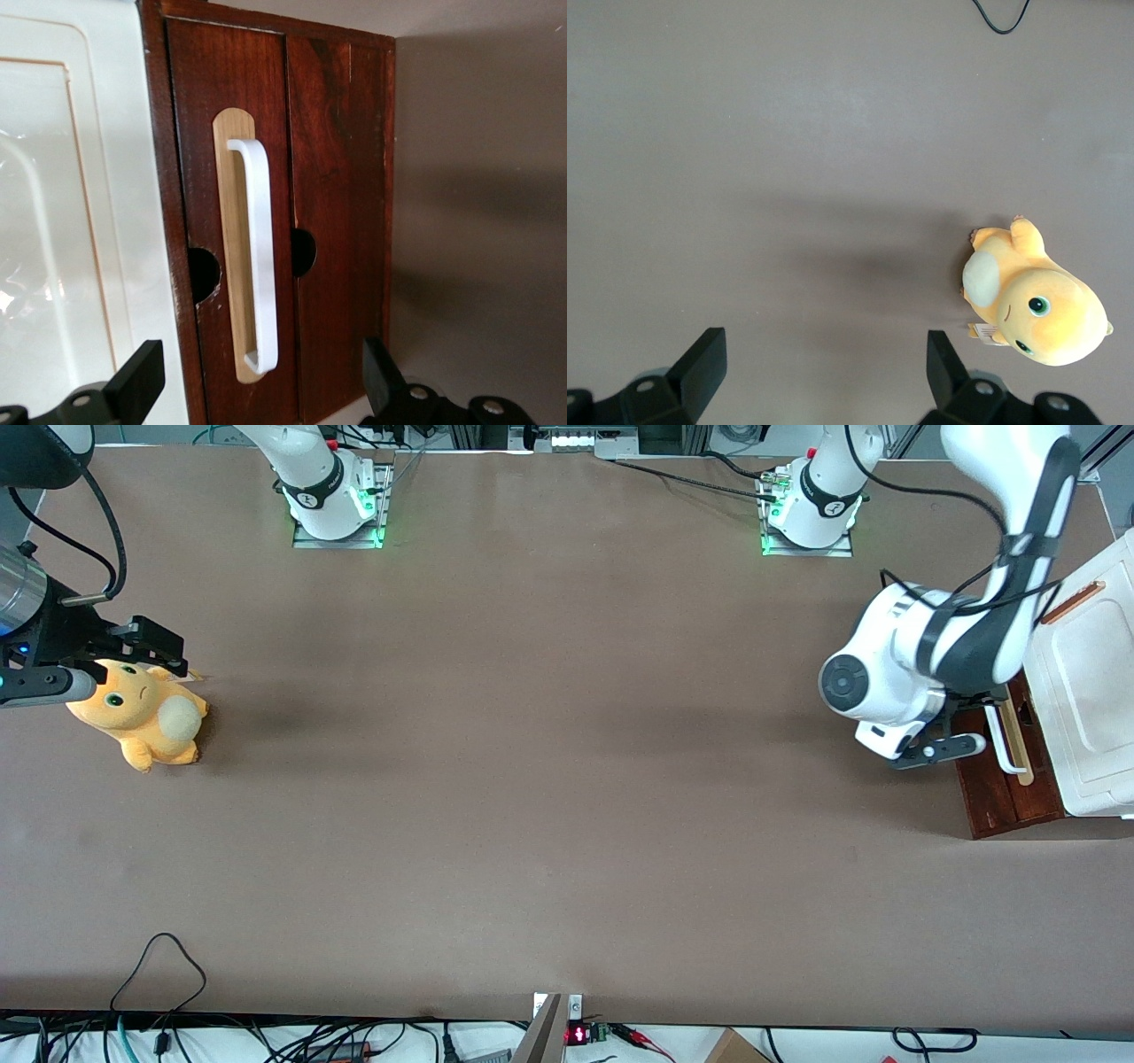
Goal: Open lower drawer with left arm only
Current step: 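Move the open left gripper down to the lower drawer's white handle, then close the left gripper around the white drawer handle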
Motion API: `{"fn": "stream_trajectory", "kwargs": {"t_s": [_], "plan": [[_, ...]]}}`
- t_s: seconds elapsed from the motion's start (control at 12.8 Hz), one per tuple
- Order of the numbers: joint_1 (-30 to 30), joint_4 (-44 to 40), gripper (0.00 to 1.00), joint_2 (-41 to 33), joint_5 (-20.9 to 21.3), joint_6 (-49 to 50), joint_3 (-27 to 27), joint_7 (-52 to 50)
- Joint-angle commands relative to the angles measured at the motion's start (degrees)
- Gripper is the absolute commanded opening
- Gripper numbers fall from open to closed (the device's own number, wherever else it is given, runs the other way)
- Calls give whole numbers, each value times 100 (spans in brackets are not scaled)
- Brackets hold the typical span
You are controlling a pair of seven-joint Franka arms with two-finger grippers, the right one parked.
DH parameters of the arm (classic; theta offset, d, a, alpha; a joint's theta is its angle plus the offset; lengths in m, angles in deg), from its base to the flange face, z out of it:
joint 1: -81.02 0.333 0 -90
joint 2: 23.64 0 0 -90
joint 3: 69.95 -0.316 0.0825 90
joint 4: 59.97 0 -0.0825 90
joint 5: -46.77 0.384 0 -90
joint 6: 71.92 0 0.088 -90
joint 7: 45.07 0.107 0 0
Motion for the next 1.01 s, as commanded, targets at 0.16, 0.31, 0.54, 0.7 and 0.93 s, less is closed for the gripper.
{"fn": "stream_trajectory", "kwargs": {"t_s": [0.16, 0.31, 0.54, 0.7, 0.93], "plan": [[-14, 147, 97, 718, 1291, 450, 23, -894], [-14, 156, 96, 911, 1556, 607, 14, -1052], [-14, 156, 95, 1280, 2004, 1186, 23, -1754], [-14, 165, 95, 1316, 2058, 1267, 23, -1862], [4, 165, 86, 1368, 2462, 1443, 23, -1897]]}}
